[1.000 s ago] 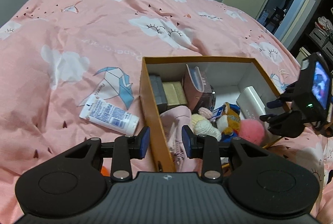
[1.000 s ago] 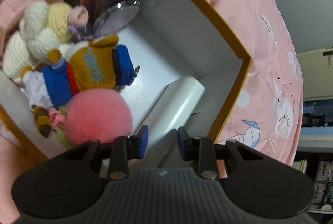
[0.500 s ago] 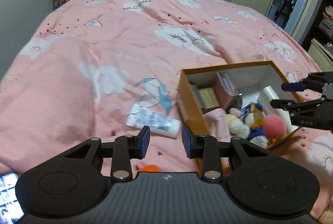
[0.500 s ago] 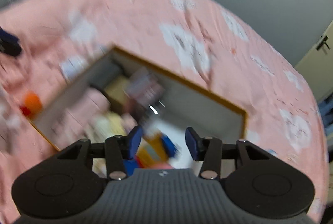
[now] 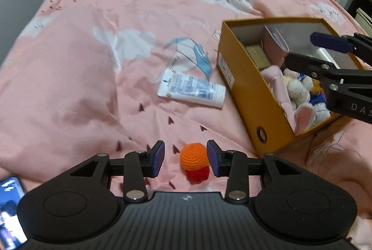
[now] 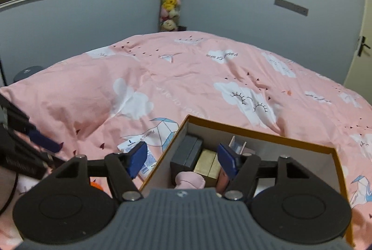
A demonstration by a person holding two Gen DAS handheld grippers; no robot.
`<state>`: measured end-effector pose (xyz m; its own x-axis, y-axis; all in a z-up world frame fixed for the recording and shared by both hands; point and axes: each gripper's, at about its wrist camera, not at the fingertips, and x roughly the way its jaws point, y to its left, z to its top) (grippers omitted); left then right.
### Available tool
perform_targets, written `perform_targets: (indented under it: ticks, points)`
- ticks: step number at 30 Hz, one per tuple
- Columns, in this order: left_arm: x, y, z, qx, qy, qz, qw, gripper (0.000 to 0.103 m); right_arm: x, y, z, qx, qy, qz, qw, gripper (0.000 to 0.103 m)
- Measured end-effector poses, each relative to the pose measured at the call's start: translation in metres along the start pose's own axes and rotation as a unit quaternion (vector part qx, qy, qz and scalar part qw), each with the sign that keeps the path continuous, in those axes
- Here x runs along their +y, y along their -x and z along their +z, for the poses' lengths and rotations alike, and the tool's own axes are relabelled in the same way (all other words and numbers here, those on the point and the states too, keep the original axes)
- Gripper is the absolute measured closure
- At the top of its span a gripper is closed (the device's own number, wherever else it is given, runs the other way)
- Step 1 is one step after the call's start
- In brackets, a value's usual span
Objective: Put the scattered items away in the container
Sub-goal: 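Grasp the orange pompom with the left gripper while the right approaches the lotion tube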
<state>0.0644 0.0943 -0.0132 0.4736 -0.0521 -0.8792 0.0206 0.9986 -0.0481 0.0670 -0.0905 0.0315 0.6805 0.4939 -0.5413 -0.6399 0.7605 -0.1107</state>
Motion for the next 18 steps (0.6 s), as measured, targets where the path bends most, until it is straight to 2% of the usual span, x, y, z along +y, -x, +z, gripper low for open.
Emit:
perform_targets:
  ticks: [6, 10, 13, 16, 18]
  points:
    - [-0.002, -0.036, -0.005, 0.023, 0.016, -0.002, 0.9996, 0.053, 0.009, -0.011, -0.012, 0.006, -0.005, -0.008, 1.000, 0.034]
    - [-0.002, -0.060, -0.007, 0.043, 0.022, 0.011, 0.9988, 0.053, 0.006, -0.014, -0.017, 0.014, -0.019, -0.012, 1.000, 0.034]
    - [0.000, -0.070, -0.008, 0.055, 0.035, -0.007, 0.9979, 0.051, 0.005, -0.015, -0.019, 0.017, -0.023, -0.006, 1.000, 0.034]
    - [-0.003, -0.081, -0.011, 0.076, 0.028, 0.006, 0.9967, 0.052, 0.009, -0.016, -0.020, 0.017, -0.011, -0.006, 1.000, 0.034]
    - [-0.003, -0.087, -0.014, 0.082, 0.036, 0.000, 0.9960, 0.057, 0.012, -0.016, -0.020, 0.016, -0.002, -0.007, 1.000, 0.033]
